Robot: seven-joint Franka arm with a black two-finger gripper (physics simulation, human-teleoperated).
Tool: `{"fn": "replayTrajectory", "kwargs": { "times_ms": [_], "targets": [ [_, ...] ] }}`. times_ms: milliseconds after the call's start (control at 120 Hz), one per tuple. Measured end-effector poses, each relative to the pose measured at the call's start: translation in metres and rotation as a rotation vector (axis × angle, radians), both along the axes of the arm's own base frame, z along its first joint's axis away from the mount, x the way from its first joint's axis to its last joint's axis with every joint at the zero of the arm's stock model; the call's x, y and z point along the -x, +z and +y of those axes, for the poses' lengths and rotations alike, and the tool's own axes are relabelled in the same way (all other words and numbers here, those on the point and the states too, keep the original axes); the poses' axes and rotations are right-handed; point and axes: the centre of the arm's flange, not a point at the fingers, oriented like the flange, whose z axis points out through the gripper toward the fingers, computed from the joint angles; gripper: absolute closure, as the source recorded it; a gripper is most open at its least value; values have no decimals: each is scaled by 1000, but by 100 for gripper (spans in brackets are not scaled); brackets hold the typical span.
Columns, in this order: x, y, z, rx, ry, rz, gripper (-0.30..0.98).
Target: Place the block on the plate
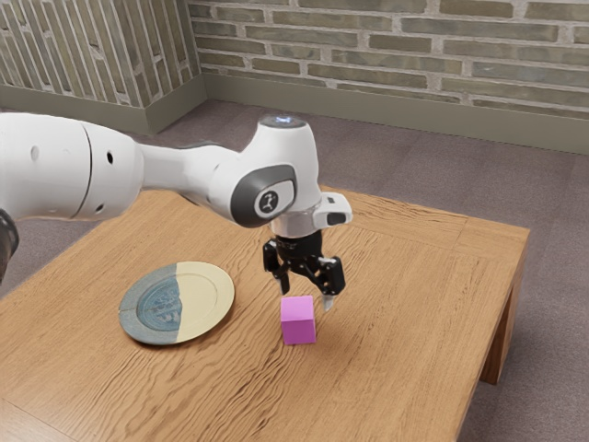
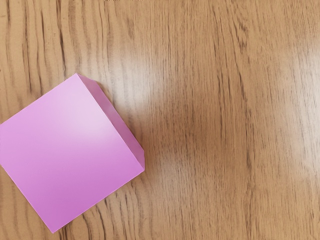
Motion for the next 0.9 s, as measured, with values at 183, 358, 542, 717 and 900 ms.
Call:
{"fn": "replayTrajectory", "kwargs": {
  "times_ms": [183,358,542,717,900],
  "targets": [
    [-10,-26,9,-4,122,-4,0],
    [-10,-38,21,-12,212,4,0],
    [-13,-53,25,-18,275,8,0],
    [-17,-65,30,-22,325,8,0],
    [-21,-80,36,-26,366,12,0]
  ]
}}
